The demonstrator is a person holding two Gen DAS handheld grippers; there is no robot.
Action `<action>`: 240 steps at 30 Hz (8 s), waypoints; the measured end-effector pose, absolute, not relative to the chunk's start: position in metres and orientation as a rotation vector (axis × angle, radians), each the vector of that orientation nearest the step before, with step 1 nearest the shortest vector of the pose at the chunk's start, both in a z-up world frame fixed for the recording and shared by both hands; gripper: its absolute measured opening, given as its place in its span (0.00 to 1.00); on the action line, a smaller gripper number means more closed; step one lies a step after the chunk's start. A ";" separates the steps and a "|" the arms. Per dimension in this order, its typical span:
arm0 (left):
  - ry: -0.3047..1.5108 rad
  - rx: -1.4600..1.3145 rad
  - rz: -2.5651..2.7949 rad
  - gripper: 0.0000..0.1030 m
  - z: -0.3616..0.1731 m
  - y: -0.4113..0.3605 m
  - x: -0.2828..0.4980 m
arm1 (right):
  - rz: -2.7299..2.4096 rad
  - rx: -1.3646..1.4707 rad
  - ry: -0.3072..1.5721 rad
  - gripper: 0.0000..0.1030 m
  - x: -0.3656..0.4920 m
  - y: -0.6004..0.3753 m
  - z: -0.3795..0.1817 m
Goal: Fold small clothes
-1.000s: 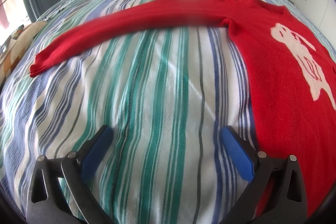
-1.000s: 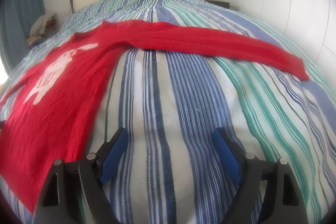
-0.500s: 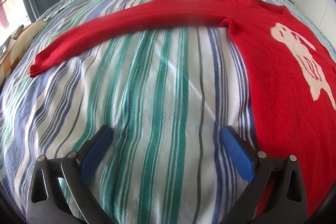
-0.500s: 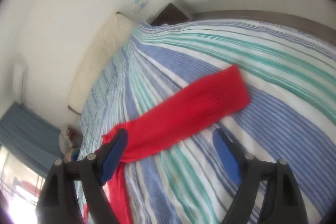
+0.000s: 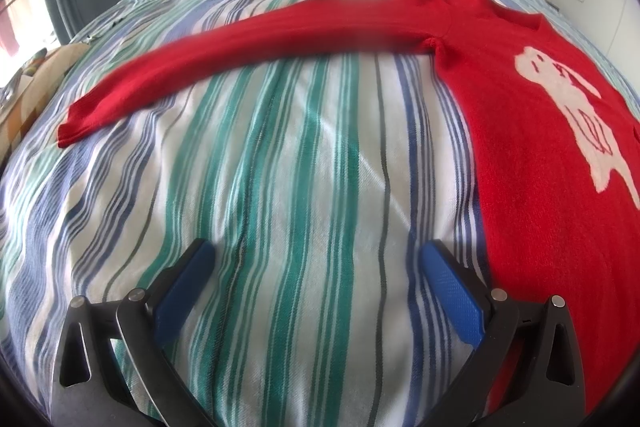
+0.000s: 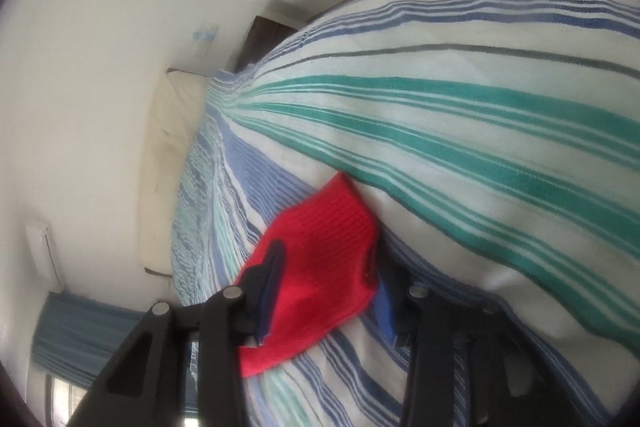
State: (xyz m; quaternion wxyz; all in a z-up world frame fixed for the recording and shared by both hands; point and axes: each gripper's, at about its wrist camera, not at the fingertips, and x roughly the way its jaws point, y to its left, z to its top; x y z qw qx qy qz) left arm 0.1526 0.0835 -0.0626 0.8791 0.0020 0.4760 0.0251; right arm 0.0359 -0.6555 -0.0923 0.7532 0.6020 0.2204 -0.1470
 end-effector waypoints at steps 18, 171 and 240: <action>1.007 0.009 0.052 1.00 -0.063 0.083 0.158 | 0.106 0.654 0.464 0.04 0.188 -0.451 0.157; 0.929 0.269 -0.266 0.48 -0.024 0.002 0.254 | -0.229 0.117 0.845 0.96 0.093 -0.381 -0.065; 0.903 -0.223 -0.164 0.87 -0.015 0.120 0.165 | -0.227 0.117 0.850 0.97 0.095 -0.383 -0.066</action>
